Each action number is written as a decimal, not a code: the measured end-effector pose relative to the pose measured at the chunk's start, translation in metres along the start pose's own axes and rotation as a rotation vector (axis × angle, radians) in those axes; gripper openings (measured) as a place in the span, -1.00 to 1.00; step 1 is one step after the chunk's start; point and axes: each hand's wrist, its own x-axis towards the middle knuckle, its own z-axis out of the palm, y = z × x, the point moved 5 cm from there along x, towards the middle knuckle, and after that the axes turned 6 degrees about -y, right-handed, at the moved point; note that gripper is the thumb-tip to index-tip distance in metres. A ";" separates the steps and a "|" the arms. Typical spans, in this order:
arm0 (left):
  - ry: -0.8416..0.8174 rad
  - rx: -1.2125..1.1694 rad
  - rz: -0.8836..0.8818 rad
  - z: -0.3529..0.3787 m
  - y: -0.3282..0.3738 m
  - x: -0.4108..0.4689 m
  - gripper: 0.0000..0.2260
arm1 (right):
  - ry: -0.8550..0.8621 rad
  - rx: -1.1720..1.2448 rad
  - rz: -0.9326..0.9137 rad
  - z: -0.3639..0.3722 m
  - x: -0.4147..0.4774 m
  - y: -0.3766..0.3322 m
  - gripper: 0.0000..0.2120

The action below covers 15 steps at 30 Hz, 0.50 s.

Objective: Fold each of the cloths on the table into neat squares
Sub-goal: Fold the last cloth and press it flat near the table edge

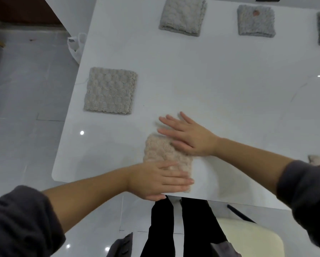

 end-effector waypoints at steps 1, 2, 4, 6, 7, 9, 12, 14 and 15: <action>-0.022 0.020 0.039 0.003 0.000 0.006 -0.45 | -0.029 -0.022 -0.062 0.003 0.006 -0.003 -0.54; -0.039 0.036 0.063 0.007 0.001 0.011 -0.44 | -0.053 -0.036 -0.115 0.006 0.012 -0.005 -0.55; -0.036 0.043 0.068 0.014 0.001 0.018 -0.43 | -0.096 -0.050 -0.181 0.011 0.019 -0.008 -0.56; -0.006 0.032 0.058 0.018 -0.001 0.020 -0.48 | -0.113 -0.066 -0.217 0.017 0.022 -0.010 -0.57; 0.001 0.023 0.057 0.019 -0.002 0.019 -0.51 | -0.113 -0.078 -0.233 0.020 0.021 -0.010 -0.57; 0.003 0.003 0.056 0.019 -0.005 0.019 -0.55 | -0.117 -0.106 -0.257 0.025 0.020 -0.011 -0.57; 0.004 -0.033 0.049 0.018 -0.006 0.018 -0.57 | -0.120 -0.117 -0.263 0.027 0.022 -0.013 -0.57; -0.004 -0.042 0.044 0.019 -0.006 0.017 -0.57 | -0.116 -0.114 -0.253 0.027 0.024 -0.013 -0.57; -0.014 -0.050 0.041 0.019 -0.006 0.017 -0.56 | -0.115 -0.114 -0.258 0.028 0.024 -0.014 -0.57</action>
